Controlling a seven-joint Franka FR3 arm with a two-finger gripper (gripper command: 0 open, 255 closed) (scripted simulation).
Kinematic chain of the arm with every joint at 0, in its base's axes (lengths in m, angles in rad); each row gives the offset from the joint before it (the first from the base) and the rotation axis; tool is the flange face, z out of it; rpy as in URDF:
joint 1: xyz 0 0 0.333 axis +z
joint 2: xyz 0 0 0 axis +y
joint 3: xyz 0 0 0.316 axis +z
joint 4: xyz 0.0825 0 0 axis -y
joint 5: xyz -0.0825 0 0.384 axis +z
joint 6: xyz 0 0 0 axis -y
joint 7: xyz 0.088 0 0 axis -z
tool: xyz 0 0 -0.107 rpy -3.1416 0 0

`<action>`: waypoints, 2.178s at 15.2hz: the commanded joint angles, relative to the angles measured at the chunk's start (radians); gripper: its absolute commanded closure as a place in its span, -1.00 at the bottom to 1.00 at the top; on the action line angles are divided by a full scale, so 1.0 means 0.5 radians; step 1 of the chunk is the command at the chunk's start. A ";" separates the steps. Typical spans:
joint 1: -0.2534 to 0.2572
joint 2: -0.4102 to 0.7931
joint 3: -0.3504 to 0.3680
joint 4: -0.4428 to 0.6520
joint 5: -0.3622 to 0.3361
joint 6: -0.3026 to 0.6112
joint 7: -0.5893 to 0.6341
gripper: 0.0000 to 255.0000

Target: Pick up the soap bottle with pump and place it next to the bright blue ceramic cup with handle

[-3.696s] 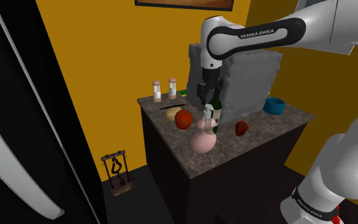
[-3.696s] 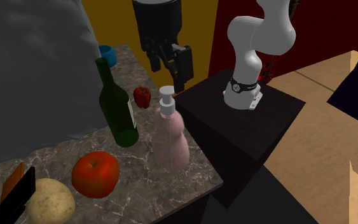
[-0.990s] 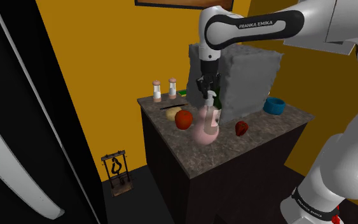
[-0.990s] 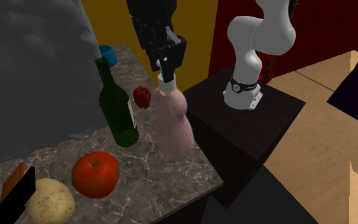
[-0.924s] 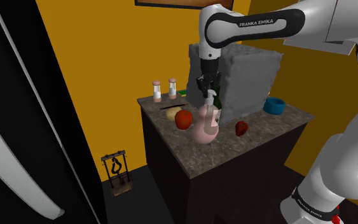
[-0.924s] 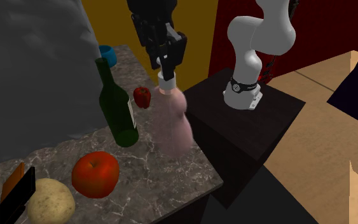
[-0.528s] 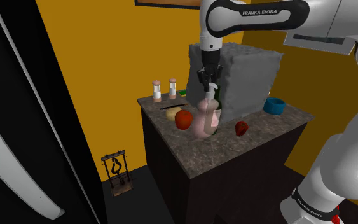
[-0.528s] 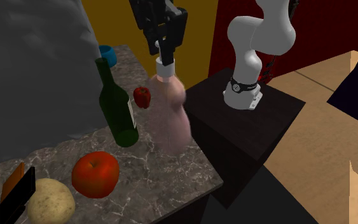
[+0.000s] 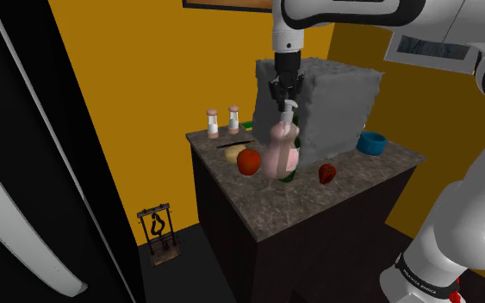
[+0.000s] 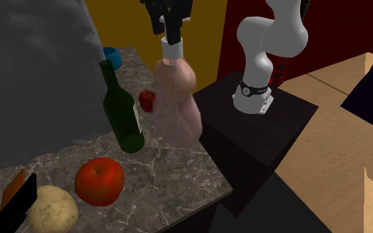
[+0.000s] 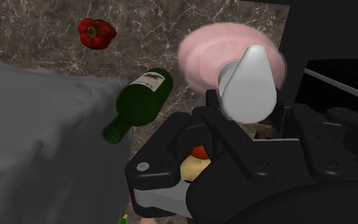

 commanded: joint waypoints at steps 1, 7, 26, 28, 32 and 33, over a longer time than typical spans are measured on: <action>-0.001 0.016 -0.001 0.075 -0.002 -0.057 -0.004 1.00; -0.085 -0.124 -0.095 -0.053 -0.024 -0.061 -0.185 1.00; -0.452 -0.397 -0.639 -0.338 -0.235 0.033 -1.093 1.00; -0.489 -0.380 -0.703 -0.319 -0.252 0.043 -1.195 1.00; -0.564 -0.320 -0.836 -0.253 -0.273 0.065 -1.406 1.00; -0.584 -0.298 -0.870 -0.230 -0.275 0.070 -1.460 1.00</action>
